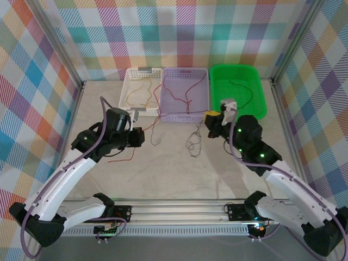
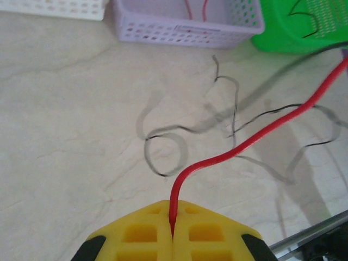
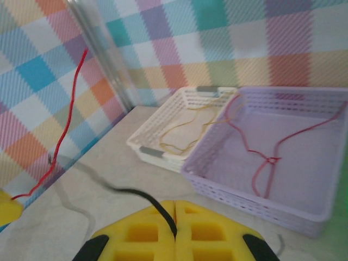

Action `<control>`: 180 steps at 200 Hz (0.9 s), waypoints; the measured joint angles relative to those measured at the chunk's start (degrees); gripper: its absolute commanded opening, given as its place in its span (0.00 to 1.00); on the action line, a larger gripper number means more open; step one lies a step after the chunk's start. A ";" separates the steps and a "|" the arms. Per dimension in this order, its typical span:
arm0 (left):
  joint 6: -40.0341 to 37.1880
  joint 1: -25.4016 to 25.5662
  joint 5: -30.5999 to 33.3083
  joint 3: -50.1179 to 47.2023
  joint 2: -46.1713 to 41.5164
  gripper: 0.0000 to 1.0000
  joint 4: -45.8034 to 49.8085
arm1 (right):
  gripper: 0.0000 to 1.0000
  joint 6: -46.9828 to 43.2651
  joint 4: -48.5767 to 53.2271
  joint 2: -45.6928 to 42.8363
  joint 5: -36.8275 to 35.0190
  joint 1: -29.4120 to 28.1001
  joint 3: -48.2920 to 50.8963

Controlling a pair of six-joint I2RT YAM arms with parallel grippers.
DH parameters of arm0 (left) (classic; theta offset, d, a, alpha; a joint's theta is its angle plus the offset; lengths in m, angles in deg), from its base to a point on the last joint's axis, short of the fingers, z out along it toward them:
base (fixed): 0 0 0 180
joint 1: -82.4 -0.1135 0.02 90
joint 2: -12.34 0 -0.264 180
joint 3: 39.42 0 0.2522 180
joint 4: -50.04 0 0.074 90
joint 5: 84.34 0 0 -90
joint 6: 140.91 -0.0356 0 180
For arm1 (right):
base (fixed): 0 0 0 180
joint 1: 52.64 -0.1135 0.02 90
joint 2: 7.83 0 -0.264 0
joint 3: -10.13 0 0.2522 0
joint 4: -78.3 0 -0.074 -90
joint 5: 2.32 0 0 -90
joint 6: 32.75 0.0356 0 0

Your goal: Untangle the cables

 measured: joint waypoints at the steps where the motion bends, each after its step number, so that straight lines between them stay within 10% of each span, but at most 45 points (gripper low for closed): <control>1: -0.02 -0.07 -0.02 -0.04 -0.04 0.00 0.04 | 0.00 0.00 0.17 -0.11 0.02 0.13 0.00; 180: -7.28 -12.02 -0.94 -3.34 -2.03 0.00 4.74 | 0.00 18.08 30.58 -14.23 1.07 43.34 1.73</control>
